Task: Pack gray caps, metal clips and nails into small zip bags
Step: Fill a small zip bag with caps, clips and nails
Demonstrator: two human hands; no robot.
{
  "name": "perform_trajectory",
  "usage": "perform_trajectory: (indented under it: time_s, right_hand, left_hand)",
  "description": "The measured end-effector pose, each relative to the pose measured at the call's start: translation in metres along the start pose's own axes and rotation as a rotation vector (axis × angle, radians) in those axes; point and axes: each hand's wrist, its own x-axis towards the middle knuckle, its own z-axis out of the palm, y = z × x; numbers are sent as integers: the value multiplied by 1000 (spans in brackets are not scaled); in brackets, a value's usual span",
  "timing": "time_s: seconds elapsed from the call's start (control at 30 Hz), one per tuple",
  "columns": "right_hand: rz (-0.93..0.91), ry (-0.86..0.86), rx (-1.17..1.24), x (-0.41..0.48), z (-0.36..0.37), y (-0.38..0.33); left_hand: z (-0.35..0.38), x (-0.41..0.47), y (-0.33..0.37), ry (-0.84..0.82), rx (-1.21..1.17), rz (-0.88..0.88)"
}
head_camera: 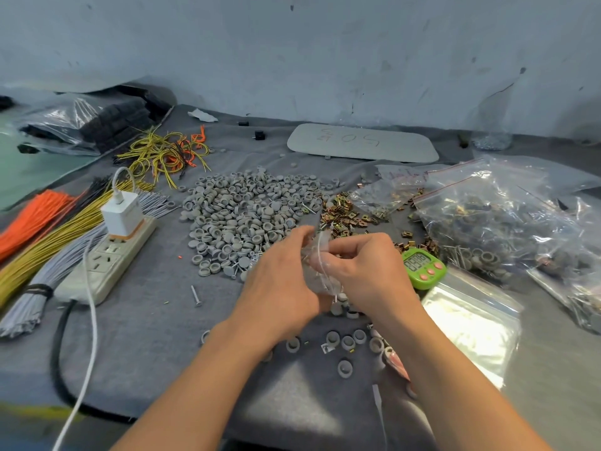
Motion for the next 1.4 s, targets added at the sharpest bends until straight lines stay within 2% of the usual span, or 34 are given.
perform_trajectory:
  time_s: [0.13,0.2,0.33,0.5,0.57,0.7,0.83,0.93,1.1,1.27,1.33,1.4]
  right_hand:
    - [-71,-31,-126,-1,8,4]
    - [-81,-50,-11,-1,8,1]
    - [105,36,400,6,-8,0]
    - [380,-51,561,7,-21,13]
    - [413,-52,704,4,-22,14]
    - [386,-47,859,3,-26,13]
    - [248,99,743,-1,-23,8]
    - [137,183,493,-4,-25,2]
    - [-100,128,28,-11,-21,-6]
    - [-158,25,-92,-9,-8,-5]
    - [-130,46,-21,-6,-9,-5]
    - [-85,147,70,-2,-18,-2]
  left_hand:
    - [0,0,-3,9,-49,47]
    - [1,1,-2,45,-95,56]
    - [-2,3,-6,127,-219,20]
    - [-14,8,-11,217,-434,-38]
    - [-15,7,-10,221,-398,-18]
    - [-2,1,-1,115,-170,40]
    - [5,2,1,86,-92,27]
    - [6,3,1,90,-86,11]
    - [6,3,4,69,-105,29]
    - [4,2,6,60,-131,76]
    - [2,2,5,80,-154,65]
    - [-1,2,3,111,-179,53]
